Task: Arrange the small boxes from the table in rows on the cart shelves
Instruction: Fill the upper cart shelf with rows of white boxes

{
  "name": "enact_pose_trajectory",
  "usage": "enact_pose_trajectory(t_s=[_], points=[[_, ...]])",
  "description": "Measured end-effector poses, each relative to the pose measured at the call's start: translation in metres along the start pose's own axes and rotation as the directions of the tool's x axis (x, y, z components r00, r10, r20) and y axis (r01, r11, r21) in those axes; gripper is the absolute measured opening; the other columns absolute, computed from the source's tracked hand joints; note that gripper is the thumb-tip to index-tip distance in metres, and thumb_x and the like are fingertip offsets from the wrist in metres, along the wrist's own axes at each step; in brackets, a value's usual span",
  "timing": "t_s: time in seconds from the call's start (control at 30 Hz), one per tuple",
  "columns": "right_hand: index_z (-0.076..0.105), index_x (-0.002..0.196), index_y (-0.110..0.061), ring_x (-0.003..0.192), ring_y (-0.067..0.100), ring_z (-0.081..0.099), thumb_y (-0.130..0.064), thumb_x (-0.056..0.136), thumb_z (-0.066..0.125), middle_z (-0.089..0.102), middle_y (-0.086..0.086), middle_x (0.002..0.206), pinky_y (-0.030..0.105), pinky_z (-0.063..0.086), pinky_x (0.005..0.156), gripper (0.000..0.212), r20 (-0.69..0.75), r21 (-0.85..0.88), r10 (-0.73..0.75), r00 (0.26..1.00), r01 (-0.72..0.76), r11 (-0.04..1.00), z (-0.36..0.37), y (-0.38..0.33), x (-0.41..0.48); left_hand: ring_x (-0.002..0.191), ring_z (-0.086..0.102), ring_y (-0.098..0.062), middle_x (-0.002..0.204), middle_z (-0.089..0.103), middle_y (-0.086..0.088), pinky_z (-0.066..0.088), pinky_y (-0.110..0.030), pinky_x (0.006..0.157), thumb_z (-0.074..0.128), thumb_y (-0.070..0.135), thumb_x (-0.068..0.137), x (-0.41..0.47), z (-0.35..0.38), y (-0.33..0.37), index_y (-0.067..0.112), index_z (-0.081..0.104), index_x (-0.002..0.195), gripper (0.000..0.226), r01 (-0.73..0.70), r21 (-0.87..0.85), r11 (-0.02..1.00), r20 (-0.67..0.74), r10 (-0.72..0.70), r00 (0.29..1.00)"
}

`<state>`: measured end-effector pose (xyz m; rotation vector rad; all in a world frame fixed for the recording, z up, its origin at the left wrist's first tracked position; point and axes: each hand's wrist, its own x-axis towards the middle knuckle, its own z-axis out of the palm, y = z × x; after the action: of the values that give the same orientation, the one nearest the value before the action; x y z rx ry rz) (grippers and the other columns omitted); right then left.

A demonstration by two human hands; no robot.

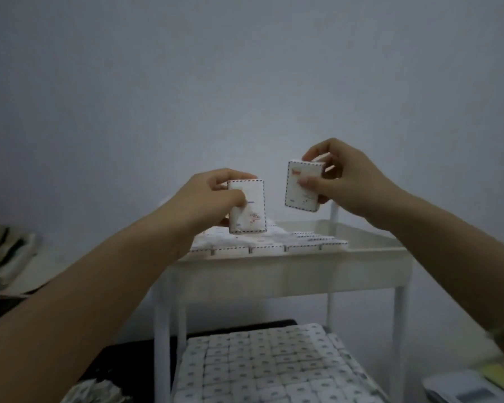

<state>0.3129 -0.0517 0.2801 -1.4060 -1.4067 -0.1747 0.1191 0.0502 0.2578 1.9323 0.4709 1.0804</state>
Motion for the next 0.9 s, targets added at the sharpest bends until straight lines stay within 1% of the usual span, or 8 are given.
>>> enact_pose_trajectory(t_s=[0.07, 0.17, 0.27, 0.37, 0.43, 0.6, 0.8, 0.9], points=[[0.058, 0.098, -0.024, 0.082, 0.02, 0.065, -0.014, 0.087, 0.07, 0.061, 0.006, 0.105, 0.037, 0.059, 0.071, 0.019, -0.023, -0.053, 0.026, 0.999, -0.028, 0.998, -0.003, 0.022, 0.014, 0.077, 0.063, -0.006, 0.093, 0.069, 0.002, 0.05, -0.01, 0.061, 0.054, 0.002, 0.09, 0.016, 0.007, -0.002, 0.027, 0.07, 0.101, 0.031, -0.019, 0.048, 0.999, -0.033, 0.021, 0.999], [0.058, 0.1, -0.023, 0.077, 0.011, 0.06, -0.014, 0.088, 0.068, 0.06, 0.0, 0.108, 0.024, 0.051, 0.067, 0.019, 0.006, -0.195, 0.031, 0.999, -0.029, 0.98, -0.004, 0.053, 0.03, 0.073, 0.056, 0.001, 0.094, 0.065, 0.004, 0.039, -0.003, 0.045, 0.052, 0.002, 0.091, 0.038, 0.014, -0.003, 0.025, 0.066, 0.109, 0.032, -0.045, 0.106, 0.993, -0.054, 0.051, 0.997], [0.058, 0.093, -0.026, 0.077, 0.014, 0.061, -0.012, 0.085, 0.072, 0.061, 0.006, 0.111, 0.027, 0.053, 0.067, 0.021, 0.098, -0.23, 0.103, 0.99, -0.078, 0.97, 0.001, 0.082, 0.038, 0.083, 0.058, -0.004, 0.104, 0.062, -0.001, 0.047, -0.011, 0.055, 0.053, 0.002, 0.09, 0.059, 0.019, -0.003, 0.027, 0.06, 0.12, 0.039, -0.046, 0.166, 0.985, -0.048, 0.055, 0.997], [0.059, 0.091, -0.021, 0.077, 0.015, 0.063, -0.006, 0.083, 0.073, 0.061, 0.013, 0.114, 0.021, 0.052, 0.061, 0.022, 0.185, -0.099, 0.177, 0.967, -0.161, 0.982, 0.007, 0.098, 0.039, 0.094, 0.06, -0.017, 0.111, 0.053, -0.001, 0.057, -0.03, 0.078, 0.052, 0.0, 0.089, 0.078, 0.027, -0.007, 0.033, 0.047, 0.132, 0.055, -0.075, 0.243, 0.967, -0.065, 0.093, 0.994], [0.06, 0.093, -0.017, 0.08, 0.016, 0.065, -0.003, 0.083, 0.072, 0.061, 0.015, 0.115, 0.02, 0.053, 0.063, 0.021, 0.243, -0.012, 0.202, 0.949, -0.205, 0.979, 0.009, 0.1, 0.038, 0.099, 0.059, -0.021, 0.114, 0.048, -0.001, 0.057, -0.037, 0.085, 0.051, -0.001, 0.088, 0.088, 0.034, -0.01, 0.034, 0.044, 0.135, 0.058, -0.1, 0.321, 0.942, -0.034, 0.117, 0.993], [0.062, 0.101, -0.012, 0.092, 0.021, 0.066, -0.005, 0.082, 0.073, 0.066, 0.013, 0.111, 0.03, 0.058, 0.074, 0.023, 0.341, 0.023, 0.235, 0.91, -0.258, 0.966, 0.006, 0.096, 0.035, 0.108, 0.055, -0.023, 0.122, 0.055, -0.002, 0.053, -0.037, 0.089, 0.052, 0.002, 0.084, 0.103, 0.049, -0.014, 0.031, 0.05, 0.128, 0.053, -0.164, 0.532, 0.831, 0.07, 0.15, 0.986], [0.063, 0.099, -0.021, 0.069, 0.005, 0.058, -0.014, 0.09, 0.066, 0.069, 0.001, 0.095, 0.014, 0.046, 0.059, 0.012, 0.466, -0.157, 0.307, 0.83, -0.265, 0.952, 0.009, 0.092, 0.029, 0.101, 0.061, -0.024, 0.117, 0.062, -0.005, 0.054, -0.04, 0.088, 0.056, 0.005, 0.083, 0.121, 0.069, -0.014, 0.016, 0.062, 0.115, 0.034, -0.194, 0.634, 0.749, 0.154, 0.124, 0.98], [0.062, 0.105, -0.025, 0.072, 0.004, 0.051, -0.02, 0.097, 0.056, 0.066, -0.001, 0.101, 0.013, 0.041, 0.063, 0.012, 0.476, -0.28, 0.345, 0.809, -0.232, 0.932, 0.014, 0.091, 0.025, 0.091, 0.067, -0.026, 0.115, 0.06, -0.009, 0.059, -0.039, 0.08, 0.055, 0.003, 0.086, 0.131, 0.083, -0.015, 0.012, 0.059, 0.118, 0.033, -0.178, 0.607, 0.775, 0.182, 0.082, 0.98]])
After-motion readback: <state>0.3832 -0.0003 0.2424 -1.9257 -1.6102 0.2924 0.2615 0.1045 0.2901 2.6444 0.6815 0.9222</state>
